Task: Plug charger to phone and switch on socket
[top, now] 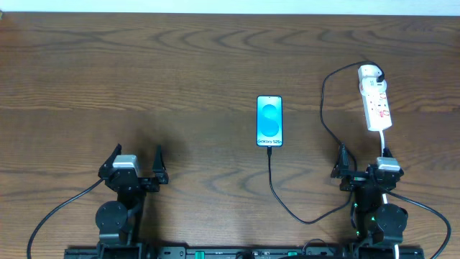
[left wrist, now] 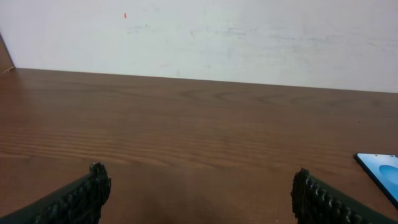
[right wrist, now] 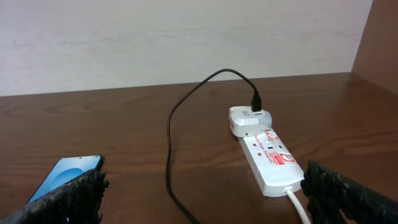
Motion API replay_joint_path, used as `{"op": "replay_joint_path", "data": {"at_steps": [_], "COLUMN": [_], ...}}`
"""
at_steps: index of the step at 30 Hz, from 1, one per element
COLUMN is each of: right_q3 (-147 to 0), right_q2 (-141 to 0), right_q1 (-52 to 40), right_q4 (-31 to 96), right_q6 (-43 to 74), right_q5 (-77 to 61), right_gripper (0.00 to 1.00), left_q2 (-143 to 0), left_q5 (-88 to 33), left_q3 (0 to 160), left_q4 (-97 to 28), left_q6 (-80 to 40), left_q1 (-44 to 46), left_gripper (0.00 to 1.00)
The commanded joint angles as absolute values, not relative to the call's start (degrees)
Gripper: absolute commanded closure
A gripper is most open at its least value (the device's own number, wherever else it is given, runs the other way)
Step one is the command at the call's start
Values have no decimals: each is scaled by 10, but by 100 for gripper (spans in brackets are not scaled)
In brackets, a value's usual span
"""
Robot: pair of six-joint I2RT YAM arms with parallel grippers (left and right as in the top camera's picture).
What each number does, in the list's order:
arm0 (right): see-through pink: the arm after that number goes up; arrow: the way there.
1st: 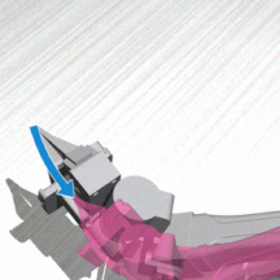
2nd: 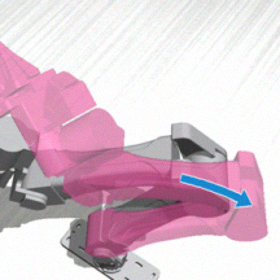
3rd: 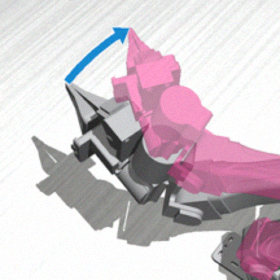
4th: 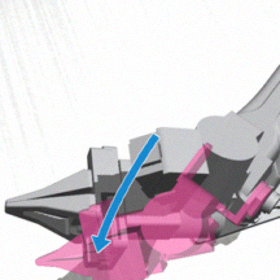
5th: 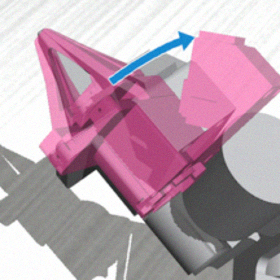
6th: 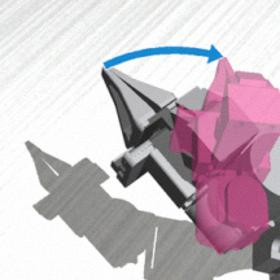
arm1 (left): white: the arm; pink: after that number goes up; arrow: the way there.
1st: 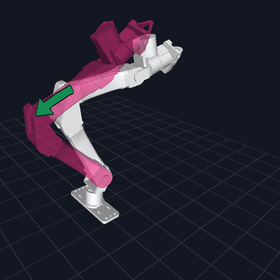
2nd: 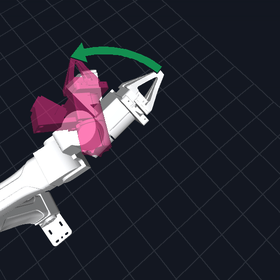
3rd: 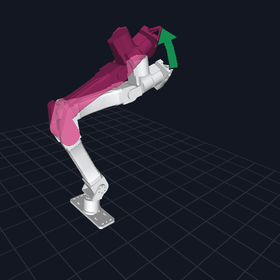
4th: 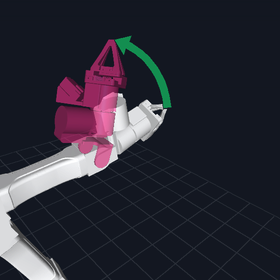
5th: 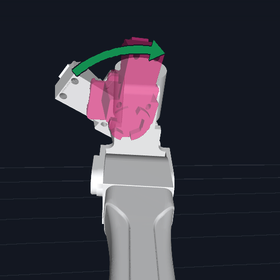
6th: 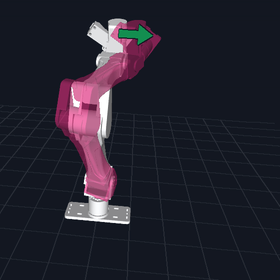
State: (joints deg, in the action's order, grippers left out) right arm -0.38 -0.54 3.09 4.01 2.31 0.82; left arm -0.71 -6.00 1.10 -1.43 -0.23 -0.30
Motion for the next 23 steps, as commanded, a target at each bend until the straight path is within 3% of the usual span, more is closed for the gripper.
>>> {"op": "replay_joint_path", "data": {"at_steps": [1, 23], "right_q3": [-3, -3], "right_q2": [-3, -3], "right_q1": [29, 29], "right_q4": [43, 43], "right_q6": [16, 16], "right_q5": [5, 5], "right_gripper": [1, 1], "left_q2": [-6, -6], "left_q5": [-66, -66], "left_q3": [2, 2], "left_q4": [-35, -35], "left_q6": [-9, -9], "left_q1": [-2, -2], "left_gripper": [5, 5]}}
